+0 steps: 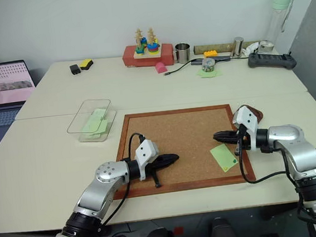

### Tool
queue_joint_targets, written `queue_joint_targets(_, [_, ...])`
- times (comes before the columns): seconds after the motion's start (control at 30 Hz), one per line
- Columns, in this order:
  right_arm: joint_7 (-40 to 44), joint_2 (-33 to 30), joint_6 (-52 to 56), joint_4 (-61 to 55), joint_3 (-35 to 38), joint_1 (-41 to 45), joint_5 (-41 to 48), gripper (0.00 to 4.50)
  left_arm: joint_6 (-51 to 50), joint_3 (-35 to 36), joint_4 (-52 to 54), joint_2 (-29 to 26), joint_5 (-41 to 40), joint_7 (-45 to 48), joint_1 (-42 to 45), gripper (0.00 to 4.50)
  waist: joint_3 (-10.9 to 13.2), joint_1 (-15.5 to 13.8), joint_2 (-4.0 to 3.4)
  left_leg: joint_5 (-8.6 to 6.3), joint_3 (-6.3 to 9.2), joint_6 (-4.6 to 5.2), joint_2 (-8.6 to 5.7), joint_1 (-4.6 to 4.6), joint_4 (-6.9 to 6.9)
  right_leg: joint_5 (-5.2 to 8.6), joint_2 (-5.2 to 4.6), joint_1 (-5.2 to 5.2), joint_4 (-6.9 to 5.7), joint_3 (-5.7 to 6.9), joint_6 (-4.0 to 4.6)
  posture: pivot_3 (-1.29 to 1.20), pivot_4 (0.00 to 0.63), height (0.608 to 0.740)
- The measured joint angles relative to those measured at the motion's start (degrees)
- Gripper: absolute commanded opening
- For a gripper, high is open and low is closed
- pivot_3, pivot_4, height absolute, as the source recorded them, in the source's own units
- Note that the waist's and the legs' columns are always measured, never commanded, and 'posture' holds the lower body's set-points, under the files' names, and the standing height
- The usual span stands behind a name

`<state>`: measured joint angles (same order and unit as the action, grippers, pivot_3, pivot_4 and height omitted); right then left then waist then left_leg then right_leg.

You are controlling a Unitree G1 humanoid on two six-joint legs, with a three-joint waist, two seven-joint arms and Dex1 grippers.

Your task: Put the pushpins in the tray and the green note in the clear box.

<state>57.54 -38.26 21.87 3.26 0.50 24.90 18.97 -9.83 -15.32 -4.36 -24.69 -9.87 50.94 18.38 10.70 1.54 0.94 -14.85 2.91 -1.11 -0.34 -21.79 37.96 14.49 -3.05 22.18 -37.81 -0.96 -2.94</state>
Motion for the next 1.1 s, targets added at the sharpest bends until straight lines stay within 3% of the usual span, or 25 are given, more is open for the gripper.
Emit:
queue_joint_targets(0.23, [-17.5, 0.9, -3.8, 10.9, 3.4, 4.4, -8.9, 0.05, 0.0, -0.1, 0.2, 0.1, -0.1, 0.1, -0.1, 0.00, 0.0, 0.0, -0.01, 0.00, -0.03, 0.00, -0.03, -0.04, -0.07, 0.00, 0.00, 0.05, 0.03, 0.00, 0.03, 0.00, 0.150, 0.740])
queue_joint_targets(0.5, [-25.3, 3.0, -2.7, 16.6, 3.4, 5.3, -12.1, 0.05, 0.0, 0.0, 0.1, 0.1, 0.0, 0.1, 0.0, 0.00, 0.0, 0.0, -0.01, 0.01, -0.04, 0.01, -0.02, -0.04, -0.05, 0.00, 0.00, 0.03, 0.03, -0.01, 0.03, 0.00, 0.150, 0.740])
queue_joint_targets(0.93, [-27.7, 5.1, -2.5, 19.0, 5.2, 7.2, -11.1, 2.69, 0.0, 0.0, 0.2, 0.1, 0.0, 0.1, -0.1, 0.00, 0.0, 0.1, -0.02, 0.01, -0.03, 0.02, -0.01, -0.04, -0.07, 0.00, 0.00, 0.04, 0.03, -0.02, 0.03, 0.00, 0.150, 0.740])
queue_joint_targets(1.1, [-21.7, 2.5, -1.1, 10.7, 5.6, 5.4, -7.8, 2.69, -0.1, -0.1, 0.3, 0.2, 0.0, 0.2, -0.1, 0.00, 0.0, 0.1, -0.02, 0.01, 0.01, 0.02, 0.00, -0.08, -0.09, 0.01, 0.01, 0.04, 0.08, 0.03, 0.02, 0.00, 0.150, 0.740])
